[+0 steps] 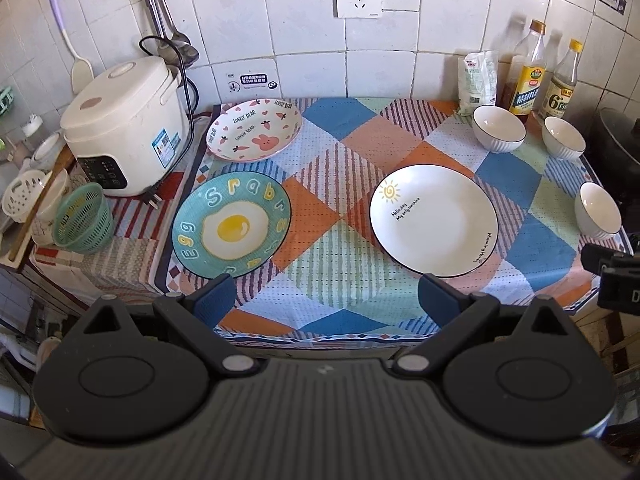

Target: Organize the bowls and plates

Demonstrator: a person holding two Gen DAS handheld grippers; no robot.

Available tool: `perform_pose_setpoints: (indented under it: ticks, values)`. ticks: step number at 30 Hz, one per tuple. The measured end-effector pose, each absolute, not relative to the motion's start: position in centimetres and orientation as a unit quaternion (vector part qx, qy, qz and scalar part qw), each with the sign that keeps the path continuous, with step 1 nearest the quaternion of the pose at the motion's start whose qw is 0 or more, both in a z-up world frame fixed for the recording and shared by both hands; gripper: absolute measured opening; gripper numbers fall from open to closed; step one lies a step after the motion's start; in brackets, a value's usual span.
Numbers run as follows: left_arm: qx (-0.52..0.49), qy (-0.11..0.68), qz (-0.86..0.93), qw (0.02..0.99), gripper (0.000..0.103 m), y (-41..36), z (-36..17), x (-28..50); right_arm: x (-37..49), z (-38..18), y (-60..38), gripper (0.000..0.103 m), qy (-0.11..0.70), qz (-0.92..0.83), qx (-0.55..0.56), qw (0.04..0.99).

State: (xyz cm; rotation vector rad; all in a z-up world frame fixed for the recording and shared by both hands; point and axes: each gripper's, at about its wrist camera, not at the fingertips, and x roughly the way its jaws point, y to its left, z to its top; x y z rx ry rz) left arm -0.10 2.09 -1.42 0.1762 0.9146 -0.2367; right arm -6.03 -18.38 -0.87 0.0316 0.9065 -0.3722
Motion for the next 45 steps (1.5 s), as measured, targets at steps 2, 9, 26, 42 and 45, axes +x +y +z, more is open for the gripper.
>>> perform_pose_setpoints:
  ticks: [2,9,26,42,45]
  values:
    - [0.085,0.437,-0.111,0.888,0.099,2.1,-1.5,-0.1,-6.1,-0.9,-18.3,0.103,0.433,-0.180,0.017,0.883]
    - [0.086,0.444,-0.108,0.885,0.099,2.2,-1.8,0.1,-5.7,-1.3,-18.1,0.103,0.440,-0.183,0.022,0.879]
    - [0.078,0.454,-0.126,0.879,0.099,2.0,-2.4,0.6,-5.4,-1.7,-18.5,0.103,0.441,-0.184,0.026,0.878]
    - [0.049,0.419,-0.172,0.890,0.099,1.5,-3.6,2.0,-4.4,-3.5,-19.2,0.103,0.433,-0.187,0.037,0.881]
    - [0.041,0.422,-0.184,0.887,0.099,1.4,-4.5,2.9,-4.5,-4.5,-19.7,0.103,0.390,-0.161,0.047,0.905]
